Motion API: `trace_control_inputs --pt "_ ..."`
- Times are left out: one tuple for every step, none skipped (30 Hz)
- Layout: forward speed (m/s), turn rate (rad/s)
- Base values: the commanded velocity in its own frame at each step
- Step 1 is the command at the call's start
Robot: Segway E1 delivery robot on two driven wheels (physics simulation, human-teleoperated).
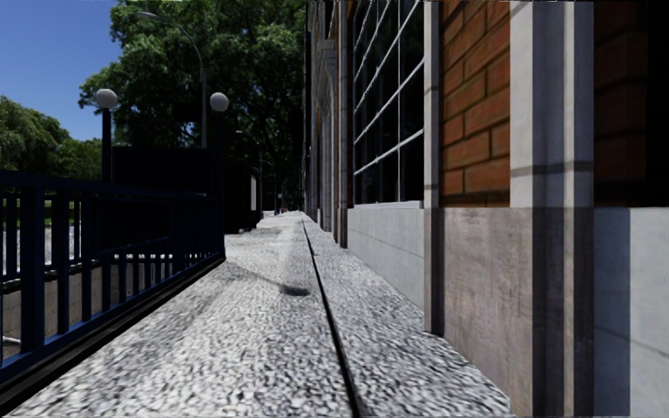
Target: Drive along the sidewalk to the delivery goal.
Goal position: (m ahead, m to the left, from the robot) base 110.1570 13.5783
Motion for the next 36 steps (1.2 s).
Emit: trace_control_inputs --pt "2.00 0.33" --pt "2.00 0.33" --pt "2.00 0.33" --pt "2.00 0.33" --pt "2.00 0.33" --pt "2.00 0.33" --pt "2.00 0.33" --pt "2.00 0.33" --pt "2.00 0.33" --pt "2.00 0.33" --pt "2.00 0.33" --pt "2.00 0.30" --pt "2.00 0.30" --pt "2.00 0.00" --pt "2.00 0.00" --pt "2.00 0.00" --pt "2.00 0.00" --pt "2.00 0.00" --pt "2.00 0.00" --pt "2.00 0.00" --pt "2.00 0.00" --pt "2.00 0.00" --pt "2.00 0.00" --pt "2.00 0.00" --pt "2.00 0.00" --pt "2.00 0.00" --pt "2.00 0.00" --pt "2.00 0.00" --pt "2.00 0.00" --pt "2.00 0.00" --pt "2.00 0.00" --pt "2.00 0.00" --pt "2.00 0.00" --pt "2.00 0.00" --pt "2.00 0.00" --pt "2.00 0.00"
